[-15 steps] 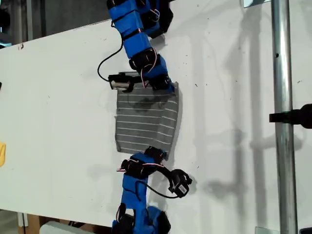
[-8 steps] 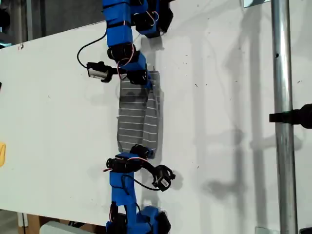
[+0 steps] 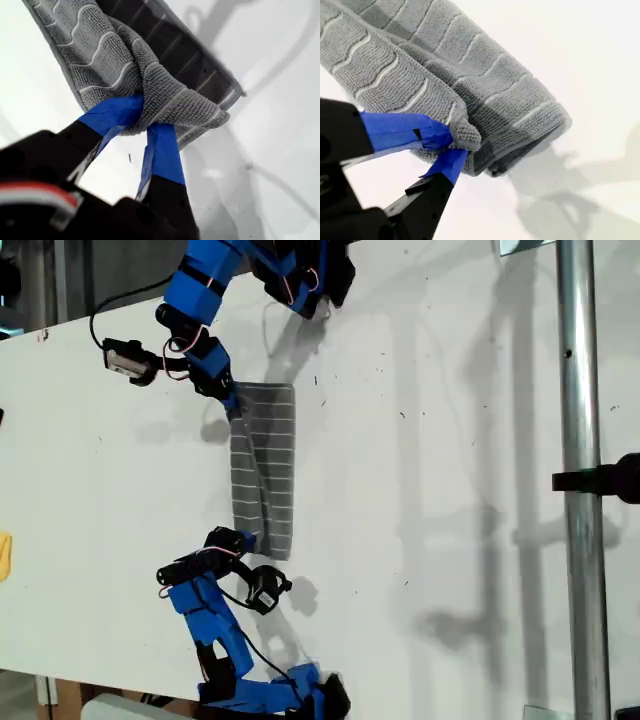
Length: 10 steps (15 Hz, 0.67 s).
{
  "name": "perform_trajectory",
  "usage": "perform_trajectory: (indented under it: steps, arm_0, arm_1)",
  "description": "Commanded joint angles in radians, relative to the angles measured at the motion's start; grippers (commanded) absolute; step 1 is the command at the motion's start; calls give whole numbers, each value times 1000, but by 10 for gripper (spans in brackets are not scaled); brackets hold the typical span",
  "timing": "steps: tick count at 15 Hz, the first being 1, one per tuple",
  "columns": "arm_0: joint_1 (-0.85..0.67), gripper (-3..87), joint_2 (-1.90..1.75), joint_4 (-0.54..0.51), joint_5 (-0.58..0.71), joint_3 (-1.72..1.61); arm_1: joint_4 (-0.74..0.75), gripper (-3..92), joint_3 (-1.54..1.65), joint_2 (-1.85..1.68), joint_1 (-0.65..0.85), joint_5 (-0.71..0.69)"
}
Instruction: Grasp corners of a towel and fold twice.
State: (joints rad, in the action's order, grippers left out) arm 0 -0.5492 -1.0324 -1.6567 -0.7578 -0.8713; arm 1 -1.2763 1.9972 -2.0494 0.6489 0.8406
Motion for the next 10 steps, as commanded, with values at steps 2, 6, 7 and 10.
perform_trajectory:
  steps: [2, 6, 7, 10]
  arm_0:
    - [-127, -27, -80, -17, -18, 9]
    - [-138, -27, -129, -29, -52, -46]
    - [-114, -26, -107, -28, -58, -52]
    - [-20, -17, -21, -26, -138, -48]
  arm_1:
    - [0, -3, -46, 38, 0, -25]
    - [81, -3, 92, 54, -21, 8]
    - [81, -3, 114, 54, -20, 12]
    - [83, -3, 152, 54, -58, 44]
